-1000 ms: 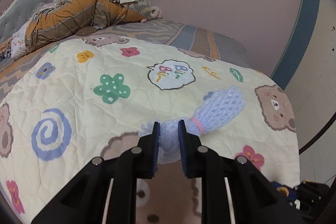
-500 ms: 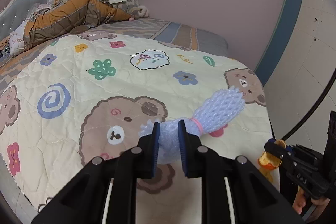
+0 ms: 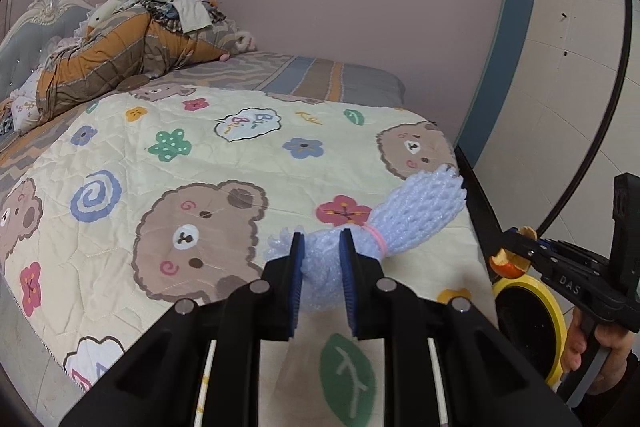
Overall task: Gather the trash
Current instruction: 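Carry the orange peel and mesh sleeve over the yellow bin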
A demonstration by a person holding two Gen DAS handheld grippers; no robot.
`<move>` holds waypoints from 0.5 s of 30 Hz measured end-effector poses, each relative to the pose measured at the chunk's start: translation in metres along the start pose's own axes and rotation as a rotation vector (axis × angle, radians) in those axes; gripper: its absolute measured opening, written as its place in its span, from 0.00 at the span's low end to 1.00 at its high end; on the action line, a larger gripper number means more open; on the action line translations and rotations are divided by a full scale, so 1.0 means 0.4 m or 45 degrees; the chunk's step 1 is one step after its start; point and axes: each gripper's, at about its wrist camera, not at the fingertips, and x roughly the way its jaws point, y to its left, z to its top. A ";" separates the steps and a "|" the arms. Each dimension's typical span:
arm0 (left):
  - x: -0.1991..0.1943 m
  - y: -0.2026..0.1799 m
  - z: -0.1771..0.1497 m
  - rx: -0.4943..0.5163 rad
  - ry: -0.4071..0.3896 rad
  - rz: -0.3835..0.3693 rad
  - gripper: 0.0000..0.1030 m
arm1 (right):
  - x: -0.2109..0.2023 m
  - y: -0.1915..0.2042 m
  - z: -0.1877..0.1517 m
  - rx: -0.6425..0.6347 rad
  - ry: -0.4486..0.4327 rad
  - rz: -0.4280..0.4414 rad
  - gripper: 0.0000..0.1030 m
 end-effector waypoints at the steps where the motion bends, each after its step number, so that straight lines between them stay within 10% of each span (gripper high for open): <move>1: -0.005 -0.013 -0.003 0.010 -0.005 -0.003 0.16 | -0.012 -0.011 -0.005 0.006 -0.006 -0.005 0.11; 15: -0.061 -0.216 -0.026 0.152 -0.041 -0.129 0.17 | -0.168 -0.175 -0.058 0.110 -0.111 -0.114 0.11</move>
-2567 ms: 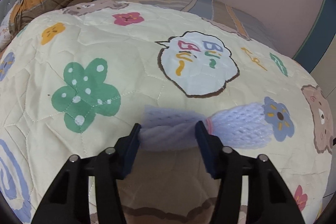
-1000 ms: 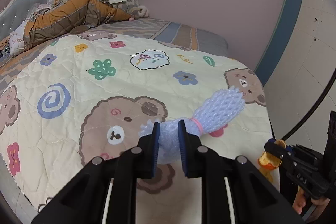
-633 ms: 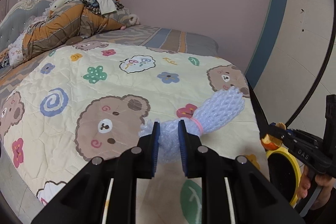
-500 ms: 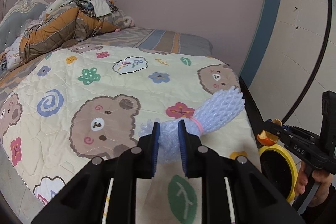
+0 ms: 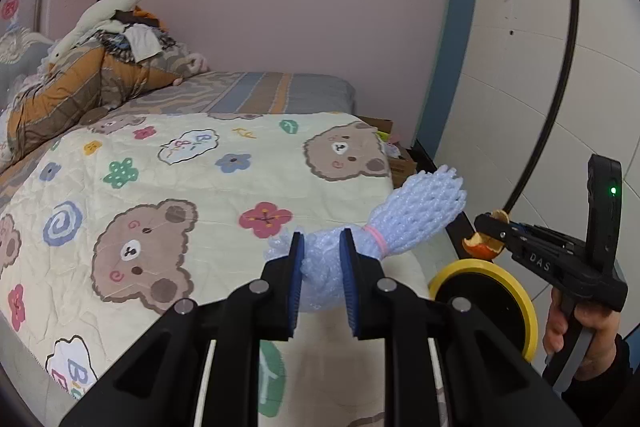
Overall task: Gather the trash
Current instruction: 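Carry the orange peel and mesh sleeve over the yellow bin, then open both tools to drop the peel and mesh sleeve into the bin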
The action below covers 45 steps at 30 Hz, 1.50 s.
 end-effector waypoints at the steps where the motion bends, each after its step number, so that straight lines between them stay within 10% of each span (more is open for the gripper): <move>1: 0.000 -0.015 -0.001 0.011 0.004 -0.008 0.17 | -0.009 -0.010 -0.002 0.006 -0.006 -0.009 0.11; 26: 0.084 -0.314 -0.079 0.214 0.160 -0.248 0.17 | -0.214 -0.267 -0.013 0.150 -0.146 -0.221 0.11; 45: 0.191 -0.458 -0.199 0.316 0.356 -0.393 0.22 | -0.166 -0.342 -0.041 0.213 -0.055 -0.237 0.12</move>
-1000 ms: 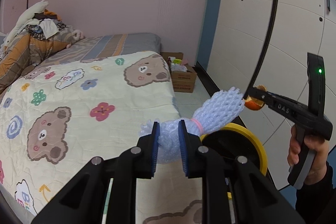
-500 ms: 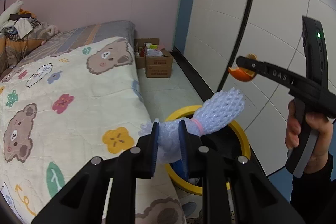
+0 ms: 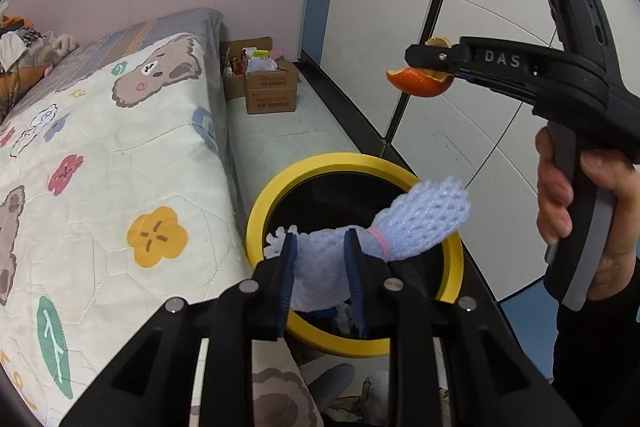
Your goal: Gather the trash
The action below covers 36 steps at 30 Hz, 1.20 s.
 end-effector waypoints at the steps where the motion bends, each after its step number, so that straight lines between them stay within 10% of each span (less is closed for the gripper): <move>1: 0.002 0.000 0.000 -0.003 0.000 -0.001 0.23 | 0.004 -0.004 0.000 0.006 0.003 0.005 0.12; 8: 0.004 0.011 0.008 -0.038 -0.006 -0.024 0.31 | 0.025 -0.014 0.007 0.012 0.018 -0.003 0.13; 12: -0.009 0.012 0.006 -0.052 -0.027 -0.042 0.42 | 0.021 -0.022 0.010 0.036 0.003 -0.022 0.42; 26: -0.071 0.089 0.001 -0.169 -0.092 -0.031 0.50 | 0.009 -0.019 0.020 0.038 -0.033 -0.053 0.42; 36: -0.214 0.292 -0.063 -0.361 -0.208 0.224 0.50 | 0.059 0.171 0.035 -0.085 0.004 0.126 0.41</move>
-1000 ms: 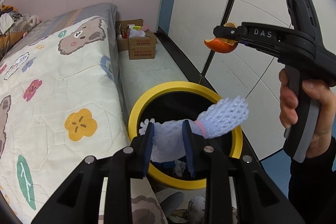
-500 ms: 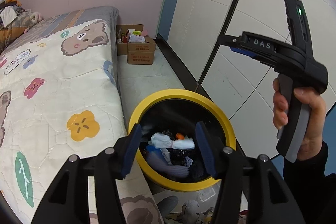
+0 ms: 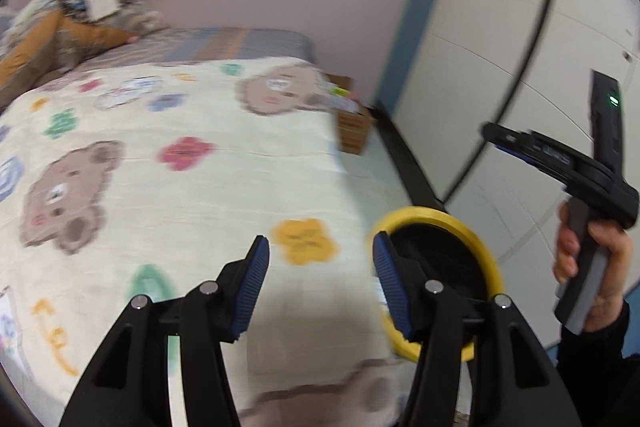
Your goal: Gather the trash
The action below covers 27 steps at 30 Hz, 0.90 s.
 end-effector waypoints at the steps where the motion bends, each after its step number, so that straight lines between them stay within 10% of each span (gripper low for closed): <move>1: -0.011 0.031 -0.001 -0.027 -0.011 0.033 0.50 | 0.009 0.031 0.002 -0.021 0.004 0.025 0.41; 17: -0.170 0.284 -0.086 -0.227 -0.176 0.394 0.60 | 0.133 0.363 -0.090 -0.214 0.151 0.215 0.43; 27: -0.270 0.300 -0.114 -0.272 -0.375 0.497 0.92 | 0.084 0.422 -0.121 -0.203 -0.014 0.208 0.91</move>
